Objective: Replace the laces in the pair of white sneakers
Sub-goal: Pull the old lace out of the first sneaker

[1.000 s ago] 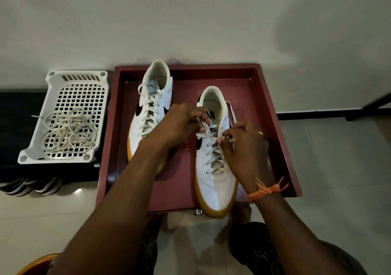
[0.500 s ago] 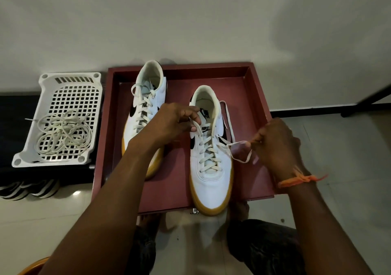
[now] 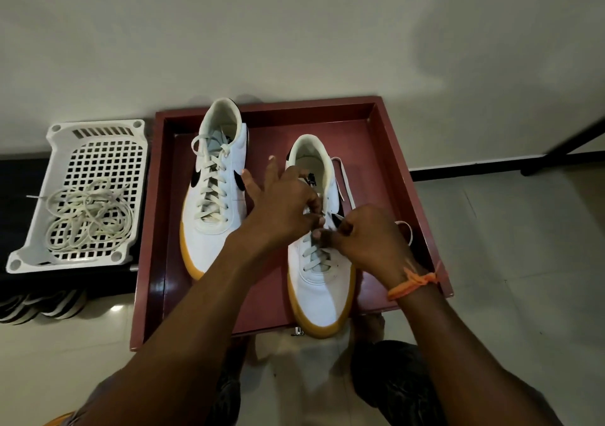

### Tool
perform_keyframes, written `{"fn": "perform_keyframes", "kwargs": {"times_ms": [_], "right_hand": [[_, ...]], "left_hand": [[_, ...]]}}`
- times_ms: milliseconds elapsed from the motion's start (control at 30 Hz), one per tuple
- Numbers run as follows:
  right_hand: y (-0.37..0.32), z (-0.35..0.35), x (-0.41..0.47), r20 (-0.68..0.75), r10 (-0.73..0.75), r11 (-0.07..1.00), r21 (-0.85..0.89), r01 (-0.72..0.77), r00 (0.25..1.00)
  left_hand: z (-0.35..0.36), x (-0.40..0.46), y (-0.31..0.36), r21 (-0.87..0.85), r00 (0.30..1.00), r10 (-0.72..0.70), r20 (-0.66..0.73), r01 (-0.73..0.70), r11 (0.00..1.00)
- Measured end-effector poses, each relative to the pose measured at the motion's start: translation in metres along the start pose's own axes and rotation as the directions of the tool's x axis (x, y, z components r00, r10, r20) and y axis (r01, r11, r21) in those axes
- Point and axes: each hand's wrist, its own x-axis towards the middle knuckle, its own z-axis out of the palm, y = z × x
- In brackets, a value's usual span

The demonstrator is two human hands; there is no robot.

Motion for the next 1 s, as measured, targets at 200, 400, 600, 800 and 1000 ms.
{"fn": "perform_keyframes", "kwargs": {"times_ms": [200, 400, 600, 800, 1000], "right_hand": [[0.003, 0.013, 0.002, -0.188, -0.001, 1.000, -0.010, 0.000, 0.982], [0.002, 0.017, 0.004, -0.201, 0.010, 1.000, 0.011, -0.008, 0.980], [0.004, 0.015, 0.007, -0.188, 0.008, 0.999, 0.049, 0.001, 0.982], [0.008, 0.015, 0.011, -0.187, 0.000, 0.996, 0.087, 0.017, 0.982], [0.008, 0.013, 0.011, -0.182, -0.015, 0.991, 0.126, 0.038, 0.983]], "left_hand": [[-0.020, -0.011, -0.009, -0.141, 0.989, 0.135, -0.054, -0.142, 0.980], [-0.042, -0.015, -0.028, -0.311, 0.994, 0.076, 0.081, -0.047, 0.949], [-0.008, -0.005, -0.003, 0.113, 0.972, 0.088, -0.218, -0.064, 0.991], [0.005, 0.003, -0.004, -0.020, 0.976, 0.094, -0.195, -0.099, 0.995], [-0.030, 0.004, -0.043, -0.003, 0.953, -0.174, -0.248, 0.179, 0.984]]}}
